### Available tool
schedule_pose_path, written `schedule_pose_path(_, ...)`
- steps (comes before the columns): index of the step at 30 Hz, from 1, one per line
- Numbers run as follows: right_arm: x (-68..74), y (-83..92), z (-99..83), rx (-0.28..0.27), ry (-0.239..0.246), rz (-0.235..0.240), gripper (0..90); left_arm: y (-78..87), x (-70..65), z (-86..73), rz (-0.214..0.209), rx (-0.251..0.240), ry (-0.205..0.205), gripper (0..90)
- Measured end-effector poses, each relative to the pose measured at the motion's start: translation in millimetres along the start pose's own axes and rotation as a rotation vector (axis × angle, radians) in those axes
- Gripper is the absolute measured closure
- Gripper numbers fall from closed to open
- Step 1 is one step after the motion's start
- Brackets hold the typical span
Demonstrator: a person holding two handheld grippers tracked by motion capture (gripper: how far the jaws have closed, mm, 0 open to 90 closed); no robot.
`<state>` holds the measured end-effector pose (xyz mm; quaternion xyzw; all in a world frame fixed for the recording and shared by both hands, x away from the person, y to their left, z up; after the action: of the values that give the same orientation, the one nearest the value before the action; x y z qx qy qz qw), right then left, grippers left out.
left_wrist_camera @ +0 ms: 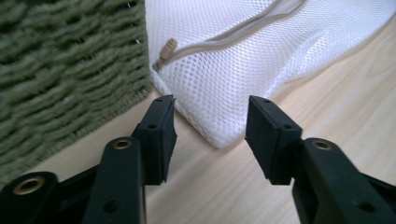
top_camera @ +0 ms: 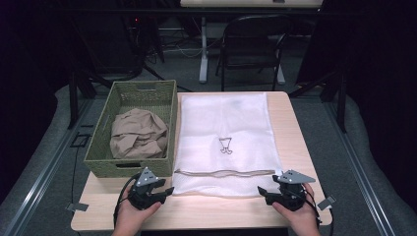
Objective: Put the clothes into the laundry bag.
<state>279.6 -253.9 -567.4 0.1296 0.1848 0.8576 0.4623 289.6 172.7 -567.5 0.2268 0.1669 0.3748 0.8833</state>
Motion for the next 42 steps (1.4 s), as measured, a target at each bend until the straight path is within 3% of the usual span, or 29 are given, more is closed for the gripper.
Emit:
schedule_pose_path(8, -5.4, -2.7, -5.2, 0.004, -0.021, 0.012, 27.5, 2.6, 2.1, -0.4, 0.01, 0.003, 0.013, 50.1)
schedule_pose_path(16, -7.5, -2.7, -5.3, 0.01, -0.008, 0.012, 27.5, 6.3, 1.2, 1.5, 0.01, -0.005, 0.024, 48.4)
schedule_pose_path(28, -8.4, -2.5, -3.4, 0.003, 0.002, 0.01, 27.6, 14.3, 0.4, 7.8, 0.008, -0.036, 0.042, 47.7)
schedule_pose_path(37, -9.1, 0.6, -1.6, -0.003, 0.006, 0.013, 27.6, 25.6, -2.3, 16.4, 0.026, -0.064, 0.029, 46.3)
schedule_pose_path(42, -8.7, -0.2, -0.5, -0.012, 0.003, 0.017, 27.6, 30.5, -0.7, 19.3, 0.022, -0.072, 0.048, 46.5)
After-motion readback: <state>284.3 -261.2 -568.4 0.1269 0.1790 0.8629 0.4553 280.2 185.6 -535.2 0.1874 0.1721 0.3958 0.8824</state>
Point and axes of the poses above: each handheld gripper's, and its own axes: y roughly backward along the jaws, z roughly out of its top, x roughly to its left, the point moved 2 cm from there along -y, roughly forward along the jaws, and after that the axes turned 12 degrees about -x, right-handed, at the moved point
